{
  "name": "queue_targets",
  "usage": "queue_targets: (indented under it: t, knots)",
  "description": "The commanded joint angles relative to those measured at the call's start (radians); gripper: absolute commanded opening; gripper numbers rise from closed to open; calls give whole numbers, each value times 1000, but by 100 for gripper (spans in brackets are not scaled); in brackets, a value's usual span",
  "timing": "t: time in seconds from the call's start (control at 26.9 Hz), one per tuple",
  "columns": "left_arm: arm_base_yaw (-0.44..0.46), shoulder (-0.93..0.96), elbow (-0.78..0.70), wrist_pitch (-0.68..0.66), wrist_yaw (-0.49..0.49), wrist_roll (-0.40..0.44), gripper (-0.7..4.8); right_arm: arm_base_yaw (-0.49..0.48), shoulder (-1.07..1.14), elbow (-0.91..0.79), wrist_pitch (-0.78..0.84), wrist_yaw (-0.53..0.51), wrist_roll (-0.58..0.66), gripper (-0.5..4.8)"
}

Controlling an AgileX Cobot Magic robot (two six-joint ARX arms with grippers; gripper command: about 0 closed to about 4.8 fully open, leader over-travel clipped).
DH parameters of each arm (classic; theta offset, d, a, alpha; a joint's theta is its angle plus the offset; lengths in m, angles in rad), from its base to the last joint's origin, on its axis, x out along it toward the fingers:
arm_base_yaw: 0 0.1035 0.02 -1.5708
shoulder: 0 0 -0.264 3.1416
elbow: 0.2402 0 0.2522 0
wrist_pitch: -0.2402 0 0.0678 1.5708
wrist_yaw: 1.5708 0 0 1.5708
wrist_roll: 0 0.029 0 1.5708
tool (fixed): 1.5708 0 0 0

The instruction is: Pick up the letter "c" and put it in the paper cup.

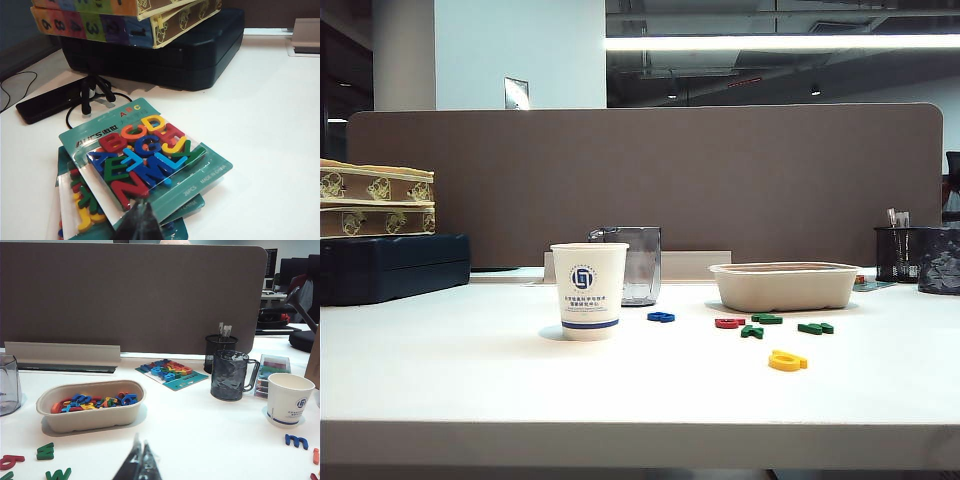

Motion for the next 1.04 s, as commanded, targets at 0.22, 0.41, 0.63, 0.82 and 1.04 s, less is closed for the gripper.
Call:
queue_targets:
  t: [0.22, 0.41, 0.63, 0.82, 1.04]
  knots:
    - [14, 0, 2, 0, -46, -5, -5, 0, -9, -4, 13, -3, 1, 0]
    - [14, 0, 2, 1, -45, -5, -5, 0, -9, -4, 13, -3, 1, 0]
    - [14, 0, 2, 1, -45, -5, -5, 0, -9, -4, 13, -3, 1, 0]
    - [14, 0, 2, 1, -45, -5, -5, 0, -9, -4, 13, -3, 1, 0]
    - [14, 0, 2, 1, -45, -5, -5, 0, -9, -4, 13, -3, 1, 0]
